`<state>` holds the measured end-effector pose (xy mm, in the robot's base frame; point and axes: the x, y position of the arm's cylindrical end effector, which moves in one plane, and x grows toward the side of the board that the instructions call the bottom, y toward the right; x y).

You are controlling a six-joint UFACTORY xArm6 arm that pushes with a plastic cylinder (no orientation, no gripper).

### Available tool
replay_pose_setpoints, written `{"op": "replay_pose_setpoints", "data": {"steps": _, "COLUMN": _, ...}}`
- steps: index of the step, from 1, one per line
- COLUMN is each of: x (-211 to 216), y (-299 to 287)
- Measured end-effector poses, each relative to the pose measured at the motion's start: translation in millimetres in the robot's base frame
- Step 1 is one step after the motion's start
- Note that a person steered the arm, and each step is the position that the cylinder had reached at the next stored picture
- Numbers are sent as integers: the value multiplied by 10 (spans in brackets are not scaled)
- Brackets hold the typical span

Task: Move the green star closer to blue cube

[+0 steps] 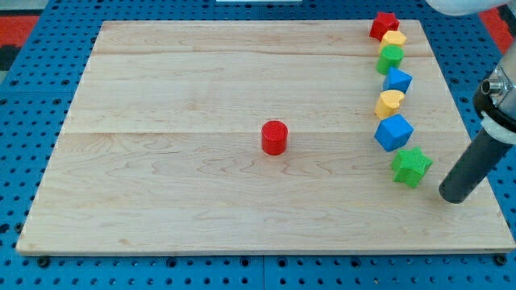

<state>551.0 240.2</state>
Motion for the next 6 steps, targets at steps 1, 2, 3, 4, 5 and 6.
{"op": "replay_pose_setpoints", "data": {"steps": 1, "x": -3, "y": 0}}
{"op": "replay_pose_setpoints", "data": {"steps": 2, "x": -69, "y": -39}}
{"op": "replay_pose_setpoints", "data": {"steps": 3, "x": -149, "y": -150}}
{"op": "replay_pose_setpoints", "data": {"steps": 4, "x": -226, "y": -306}}
{"op": "replay_pose_setpoints", "data": {"steps": 5, "x": -242, "y": -387}}
{"op": "replay_pose_setpoints", "data": {"steps": 6, "x": -242, "y": -404}}
